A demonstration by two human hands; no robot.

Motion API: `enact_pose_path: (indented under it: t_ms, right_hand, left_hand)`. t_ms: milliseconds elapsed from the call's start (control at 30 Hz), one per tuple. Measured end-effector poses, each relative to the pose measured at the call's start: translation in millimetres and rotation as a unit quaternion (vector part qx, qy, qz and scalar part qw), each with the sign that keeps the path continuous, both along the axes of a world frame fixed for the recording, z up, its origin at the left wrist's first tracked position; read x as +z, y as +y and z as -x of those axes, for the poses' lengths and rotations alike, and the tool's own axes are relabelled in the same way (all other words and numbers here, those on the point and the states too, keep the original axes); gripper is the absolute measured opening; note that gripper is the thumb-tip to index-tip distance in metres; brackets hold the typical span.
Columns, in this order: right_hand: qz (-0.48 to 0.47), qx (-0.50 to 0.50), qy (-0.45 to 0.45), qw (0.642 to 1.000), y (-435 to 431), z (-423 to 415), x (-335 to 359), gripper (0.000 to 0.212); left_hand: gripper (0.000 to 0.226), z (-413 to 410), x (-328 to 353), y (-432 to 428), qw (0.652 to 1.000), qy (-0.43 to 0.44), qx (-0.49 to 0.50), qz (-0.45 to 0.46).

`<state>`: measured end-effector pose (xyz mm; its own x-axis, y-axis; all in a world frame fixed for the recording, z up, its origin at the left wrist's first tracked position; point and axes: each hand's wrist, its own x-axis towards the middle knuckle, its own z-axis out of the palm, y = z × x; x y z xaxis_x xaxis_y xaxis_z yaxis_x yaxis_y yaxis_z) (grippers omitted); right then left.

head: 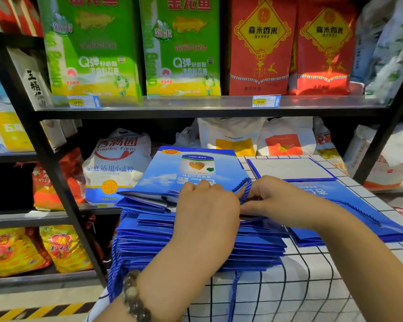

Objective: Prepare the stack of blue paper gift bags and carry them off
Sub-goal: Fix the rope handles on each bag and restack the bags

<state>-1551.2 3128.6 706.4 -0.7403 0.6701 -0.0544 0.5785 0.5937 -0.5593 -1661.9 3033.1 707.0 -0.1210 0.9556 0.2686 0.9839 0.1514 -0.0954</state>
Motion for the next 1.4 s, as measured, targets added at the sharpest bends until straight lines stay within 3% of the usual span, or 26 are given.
enact_pose_path:
  t_ms: [100, 233, 433, 533, 600, 733, 867, 967, 1100, 1267, 1400]
  right_hand:
    - [-0.027, -0.009, 0.018, 0.999, 1, 1, 0, 0.034]
    - [-0.056, -0.002, 0.056, 0.997, 2, 2, 0, 0.027]
    - [-0.086, 0.028, 0.054, 0.994, 0, -4, -3, 0.015]
    - [-0.078, 0.031, 0.070, 0.994, 1, -4, -1, 0.014]
    - [-0.080, 0.034, 0.064, 0.994, 0, -3, -1, 0.015]
    - [-0.085, 0.025, 0.064, 0.994, -2, -4, -3, 0.014]
    - [-0.080, 0.018, 0.053, 0.995, -1, -4, -5, 0.018]
    - [-0.082, 0.024, 0.034, 0.996, -2, -4, -5, 0.021]
    - [-0.078, -0.036, 0.009, 0.996, -5, -7, -5, 0.019]
    - [-0.116, -0.177, -0.065, 0.975, -3, -11, -3, 0.049]
    - [-0.115, -0.193, -0.004, 0.974, -1, -6, 0, 0.041]
  left_hand:
    - [0.012, 3, 1, 4, 1.000, 0.012, -0.019, 0.016]
    - [0.023, 13, 6, 0, 0.998, 0.001, -0.047, 0.039]
    - [0.037, 27, 8, -5, 0.977, -0.196, -0.073, 0.040]
    - [0.021, 33, 11, 5, 0.958, -0.284, -0.050, 0.006]
    - [0.007, 34, 11, 18, 0.960, -0.276, -0.038, 0.016]
    - [0.023, 31, 11, 40, 0.950, -0.304, -0.057, 0.051]
    - [0.021, 40, 7, 48, 0.965, -0.261, -0.016, -0.026]
    - [0.018, 47, 7, 47, 0.952, -0.300, -0.005, -0.067]
    - [0.023, 49, 6, 36, 0.966, -0.257, -0.038, 0.003]
    - [0.052, 53, 6, 20, 0.957, -0.241, -0.061, 0.151]
    - [0.059, 50, 3, 20, 0.967, -0.219, -0.065, 0.114]
